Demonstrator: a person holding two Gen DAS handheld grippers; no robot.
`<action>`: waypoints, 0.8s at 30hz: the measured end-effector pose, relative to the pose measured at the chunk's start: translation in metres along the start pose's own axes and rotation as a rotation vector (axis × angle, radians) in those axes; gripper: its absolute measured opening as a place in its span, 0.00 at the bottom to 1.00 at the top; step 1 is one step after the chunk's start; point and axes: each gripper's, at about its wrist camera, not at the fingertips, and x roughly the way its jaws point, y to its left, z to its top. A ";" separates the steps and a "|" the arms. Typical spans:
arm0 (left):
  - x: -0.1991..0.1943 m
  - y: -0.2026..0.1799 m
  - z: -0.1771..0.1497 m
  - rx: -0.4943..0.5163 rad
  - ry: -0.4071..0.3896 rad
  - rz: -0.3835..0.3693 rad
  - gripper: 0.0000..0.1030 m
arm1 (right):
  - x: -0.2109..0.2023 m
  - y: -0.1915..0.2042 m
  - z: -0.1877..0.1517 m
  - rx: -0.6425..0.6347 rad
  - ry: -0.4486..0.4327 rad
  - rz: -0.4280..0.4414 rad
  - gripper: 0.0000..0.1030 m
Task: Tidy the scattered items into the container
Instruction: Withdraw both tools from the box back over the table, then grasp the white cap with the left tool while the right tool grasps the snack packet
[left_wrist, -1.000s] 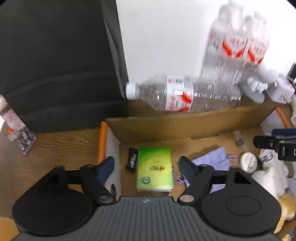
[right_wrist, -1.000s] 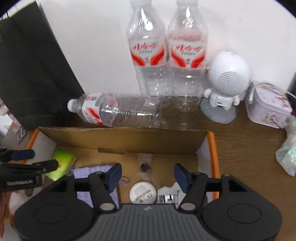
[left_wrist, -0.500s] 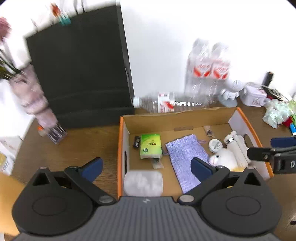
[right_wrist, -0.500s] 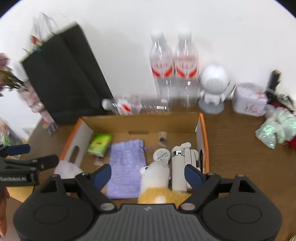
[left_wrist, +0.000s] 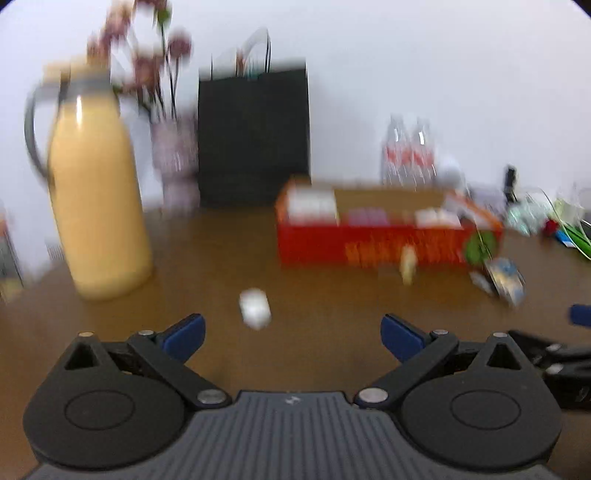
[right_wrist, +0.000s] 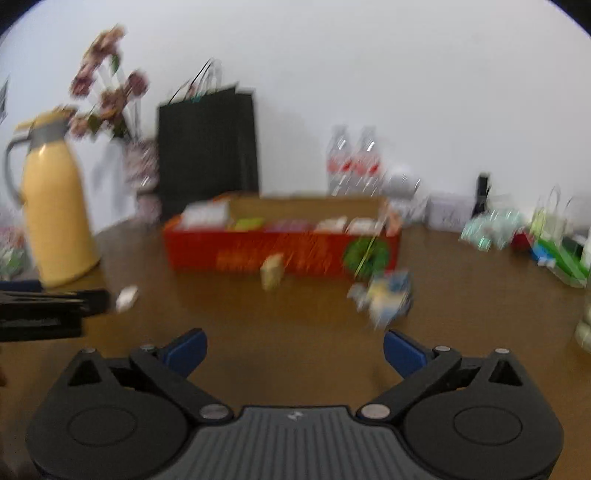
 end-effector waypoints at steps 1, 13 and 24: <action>0.004 0.001 -0.005 -0.003 0.047 -0.011 1.00 | -0.001 0.003 -0.006 0.006 0.028 0.014 0.99; 0.008 -0.002 -0.025 0.021 0.149 0.018 1.00 | 0.011 0.014 -0.020 0.028 0.197 -0.021 1.00; 0.014 0.000 -0.023 0.020 0.152 0.002 1.00 | 0.013 0.016 -0.021 0.015 0.204 -0.038 1.00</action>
